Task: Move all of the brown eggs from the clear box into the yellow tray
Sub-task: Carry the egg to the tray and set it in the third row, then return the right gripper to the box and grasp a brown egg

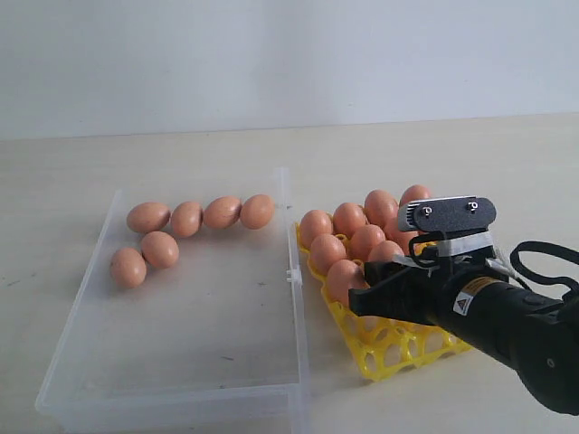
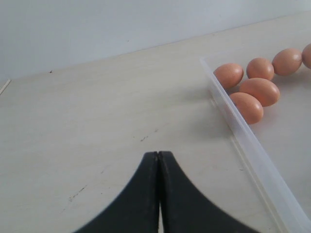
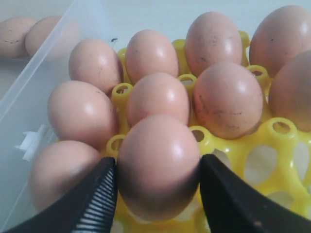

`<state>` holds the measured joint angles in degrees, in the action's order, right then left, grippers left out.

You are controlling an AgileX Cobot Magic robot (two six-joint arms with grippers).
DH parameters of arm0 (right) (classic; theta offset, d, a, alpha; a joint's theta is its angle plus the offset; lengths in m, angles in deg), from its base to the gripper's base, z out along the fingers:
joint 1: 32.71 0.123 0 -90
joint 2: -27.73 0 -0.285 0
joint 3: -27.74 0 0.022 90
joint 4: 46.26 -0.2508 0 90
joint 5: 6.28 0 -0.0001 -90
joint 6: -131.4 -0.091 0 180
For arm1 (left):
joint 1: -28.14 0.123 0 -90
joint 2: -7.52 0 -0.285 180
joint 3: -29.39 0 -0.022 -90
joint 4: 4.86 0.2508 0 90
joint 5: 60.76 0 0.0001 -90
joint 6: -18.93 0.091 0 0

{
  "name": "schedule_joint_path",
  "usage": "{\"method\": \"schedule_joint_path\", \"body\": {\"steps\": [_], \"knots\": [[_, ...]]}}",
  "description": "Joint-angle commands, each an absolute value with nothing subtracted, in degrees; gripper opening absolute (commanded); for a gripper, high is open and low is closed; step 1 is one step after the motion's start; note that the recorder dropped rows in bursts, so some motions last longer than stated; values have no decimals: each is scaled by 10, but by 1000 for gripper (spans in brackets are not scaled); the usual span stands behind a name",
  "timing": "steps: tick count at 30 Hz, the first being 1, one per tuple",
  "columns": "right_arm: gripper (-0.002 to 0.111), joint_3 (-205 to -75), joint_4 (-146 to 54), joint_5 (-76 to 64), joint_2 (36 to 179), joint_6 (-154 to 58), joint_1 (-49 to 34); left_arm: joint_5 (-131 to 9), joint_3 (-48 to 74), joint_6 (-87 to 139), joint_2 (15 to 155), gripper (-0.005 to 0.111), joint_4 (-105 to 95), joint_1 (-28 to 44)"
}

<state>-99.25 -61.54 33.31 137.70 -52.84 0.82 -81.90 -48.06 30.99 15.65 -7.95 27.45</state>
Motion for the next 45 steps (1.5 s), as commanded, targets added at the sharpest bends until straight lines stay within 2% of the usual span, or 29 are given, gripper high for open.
{"method": "schedule_joint_path", "body": {"steps": [1,2,3,9,10,12,14,18,23,25,27,31,32,34,41,45], "knots": [[51,-990,-605,327,1379,-527,5,-814,-478,307,153,0,-84,276],[57,-990,-605,326,1372,-522,5,-814,-478,307,153,0,-84,276],[58,-988,-605,323,1364,-507,5,-814,-478,307,153,0,-84,276],[53,-993,-609,227,1185,-390,6,-814,-478,307,153,0,-84,276],[47,-1003,-609,194,1145,-368,6,-814,-478,307,153,0,-84,276],[28,-1048,-609,101,1080,-342,6,-814,-478,307,153,0,-84,276],[3,-1111,-605,3,1042,-343,6,-814,-478,307,153,0,-84,276],[0,-1233,-602,-157,1082,-392,27,-814,-478,307,153,0,-84,276],[0,-1363,-610,-314,1255,-414,76,-814,-478,307,153,0,-84,276],[0,-1421,-621,-346,1327,-412,96,-814,-478,307,153,0,-84,276],[7,-1488,-623,-381,1399,-413,114,-814,-478,307,153,0,-84,276],[36,-1622,-622,-461,1508,-423,133,-814,-478,307,153,0,-84,276],[46,-1664,-617,-473,1535,-431,136,-814,-478,307,153,0,-84,276],[54,-1722,-593,-487,1567,-444,139,-814,-478,307,153,0,-84,276],[51,-1932,-502,-607,1698,-463,139,-814,-478,307,153,0,-84,276],[51,-1992,-509,-619,1740,-496,139,-814,-478,307,153,0,-84,276]]}}
